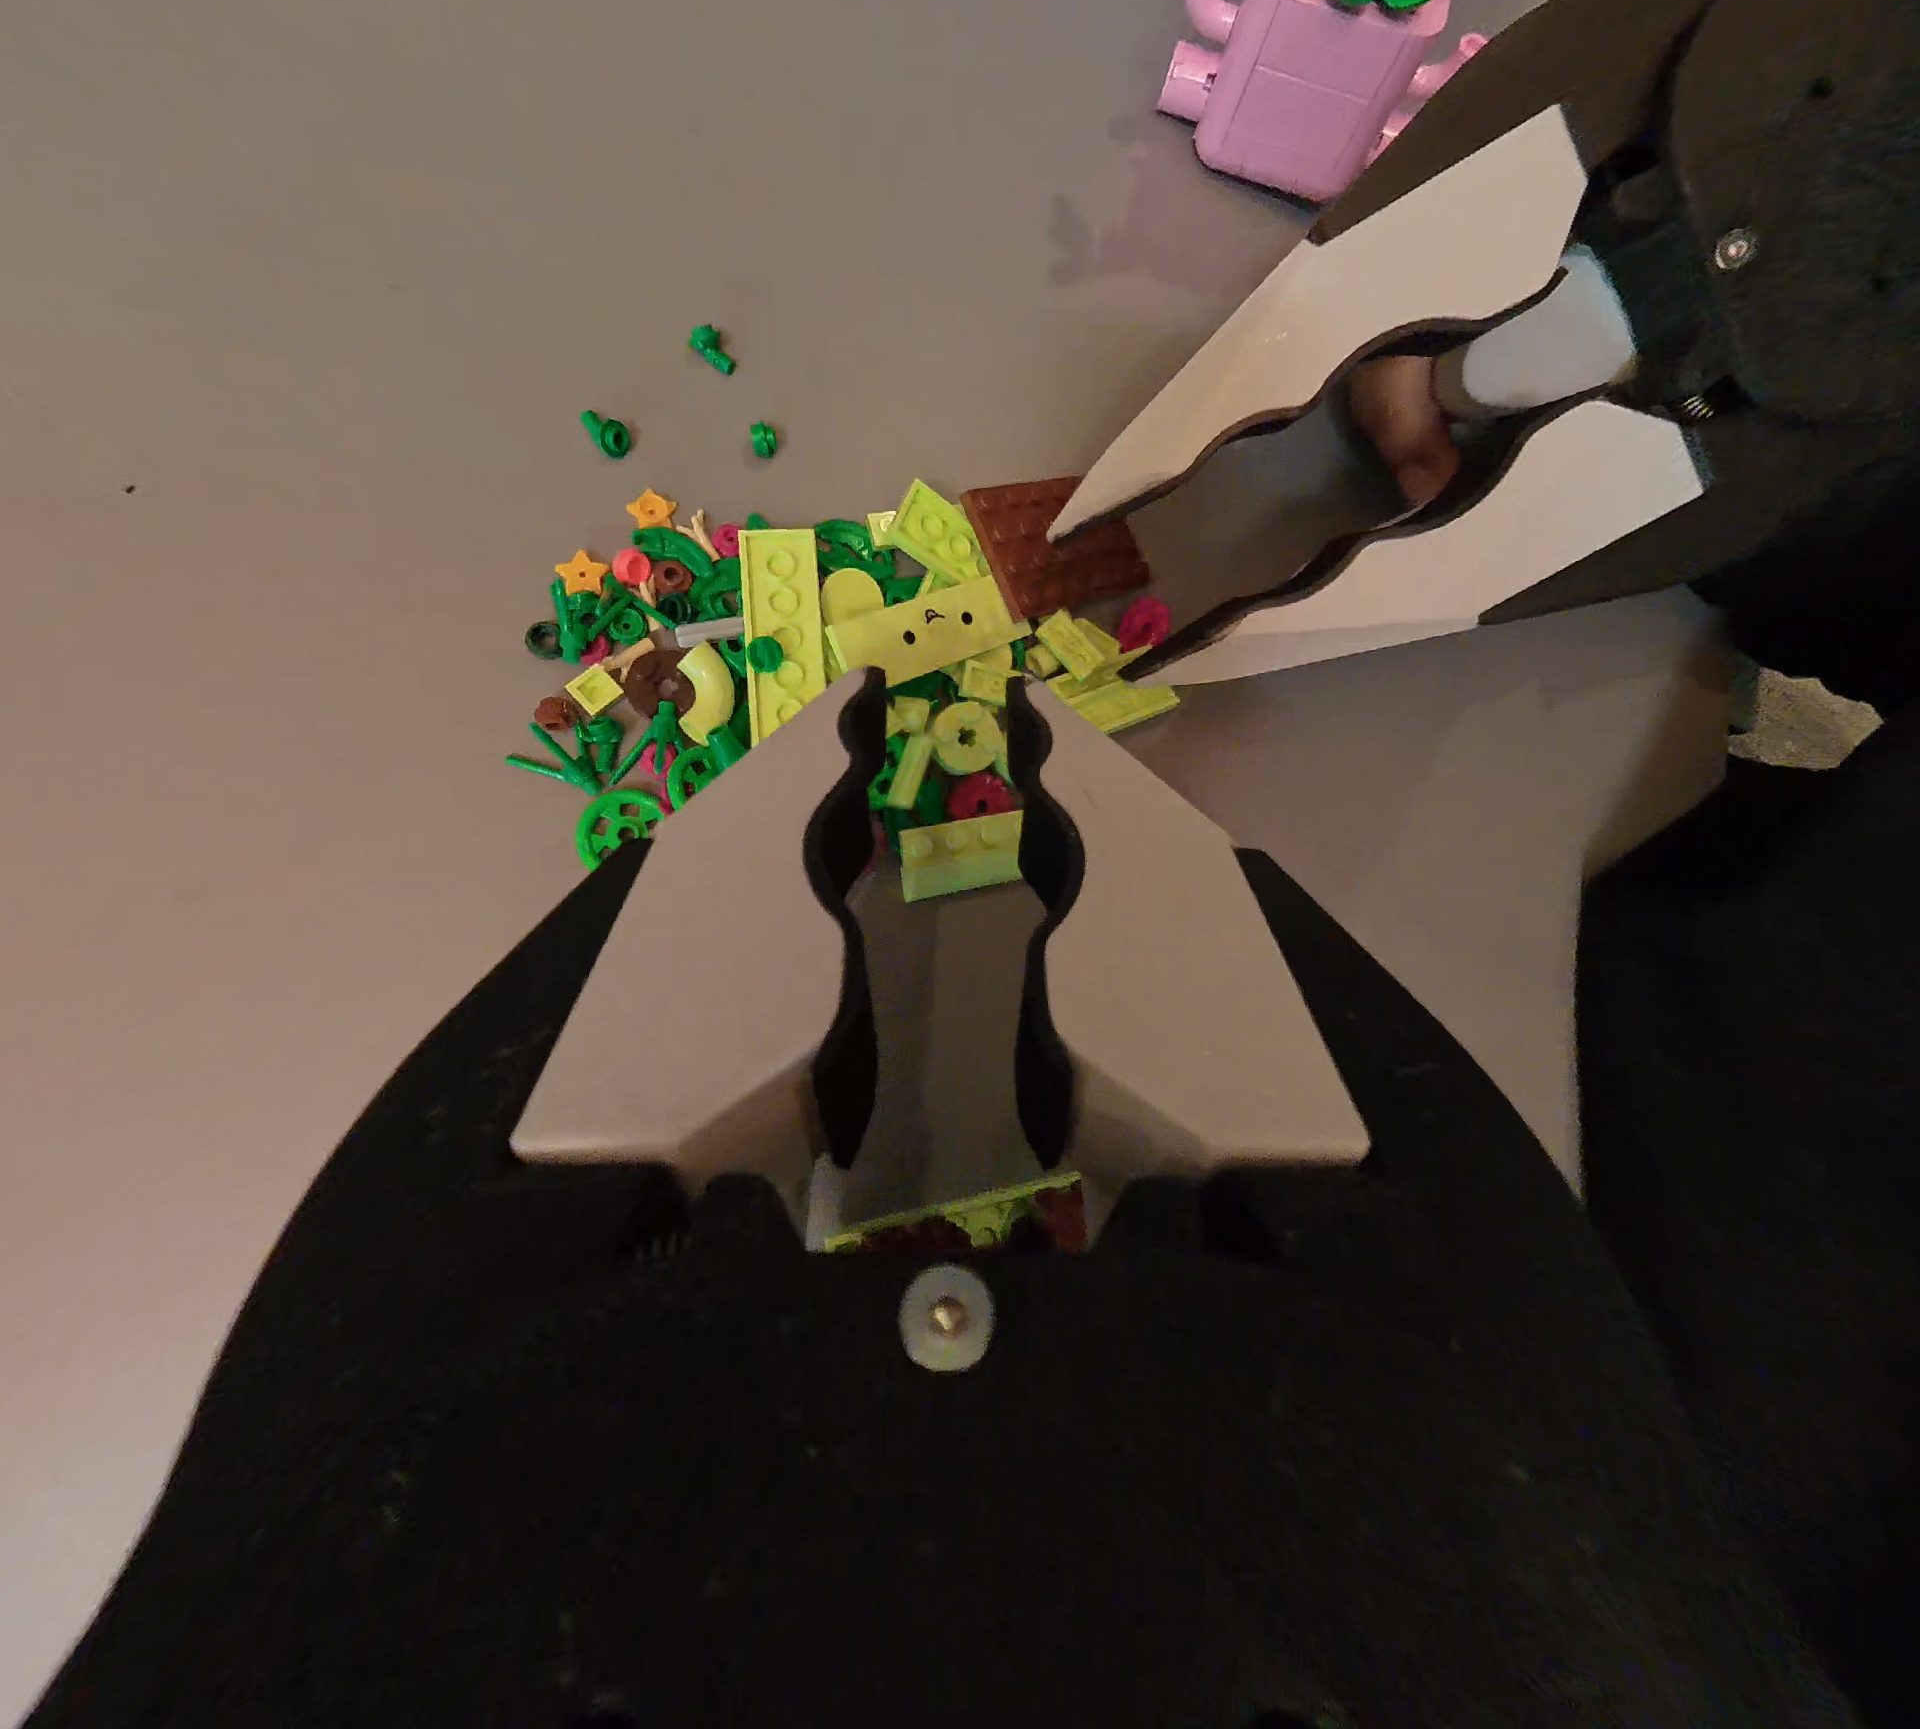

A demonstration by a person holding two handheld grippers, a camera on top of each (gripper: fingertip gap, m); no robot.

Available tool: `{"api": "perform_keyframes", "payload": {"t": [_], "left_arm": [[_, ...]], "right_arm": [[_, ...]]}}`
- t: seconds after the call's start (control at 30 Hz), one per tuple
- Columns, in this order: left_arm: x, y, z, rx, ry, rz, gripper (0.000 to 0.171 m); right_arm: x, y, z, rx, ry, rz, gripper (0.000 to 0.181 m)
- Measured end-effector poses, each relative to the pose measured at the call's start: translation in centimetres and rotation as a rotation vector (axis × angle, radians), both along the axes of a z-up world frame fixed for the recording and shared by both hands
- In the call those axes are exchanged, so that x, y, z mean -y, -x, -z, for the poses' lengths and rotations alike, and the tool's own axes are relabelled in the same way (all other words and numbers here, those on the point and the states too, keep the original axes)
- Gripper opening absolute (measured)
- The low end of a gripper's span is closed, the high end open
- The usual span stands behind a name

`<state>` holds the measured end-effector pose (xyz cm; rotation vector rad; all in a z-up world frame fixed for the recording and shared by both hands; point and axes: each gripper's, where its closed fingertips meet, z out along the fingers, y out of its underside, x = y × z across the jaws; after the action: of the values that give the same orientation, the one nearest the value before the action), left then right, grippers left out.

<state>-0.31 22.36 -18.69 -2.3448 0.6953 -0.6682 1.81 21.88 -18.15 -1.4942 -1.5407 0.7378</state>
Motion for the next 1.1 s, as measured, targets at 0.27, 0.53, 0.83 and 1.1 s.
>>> {"api": "perform_keyframes", "payload": {"t": [0.27,0.53,0.83,1.1], "left_arm": [[1.6,3.8,-4.1,0.126,-0.190,-0.111,0.036],[8.4,7.9,-1.4,-0.051,-0.222,-0.043,0.095],[9.7,6.5,3.0,-0.319,-0.250,-0.024,0.091],[8.6,5.0,-1.0,0.091,-0.307,-0.101,0.076]], "right_arm": [[0.5,-0.3,-1.1,-0.066,-0.065,-0.013,0.024],[4.7,2.3,-1.7,-0.107,0.012,-0.196,0.023],[6.8,5.0,-1.6,-0.095,0.173,-0.262,0.000],[5.6,4.3,-3.6,-0.234,0.197,-0.214,0.000]]}}
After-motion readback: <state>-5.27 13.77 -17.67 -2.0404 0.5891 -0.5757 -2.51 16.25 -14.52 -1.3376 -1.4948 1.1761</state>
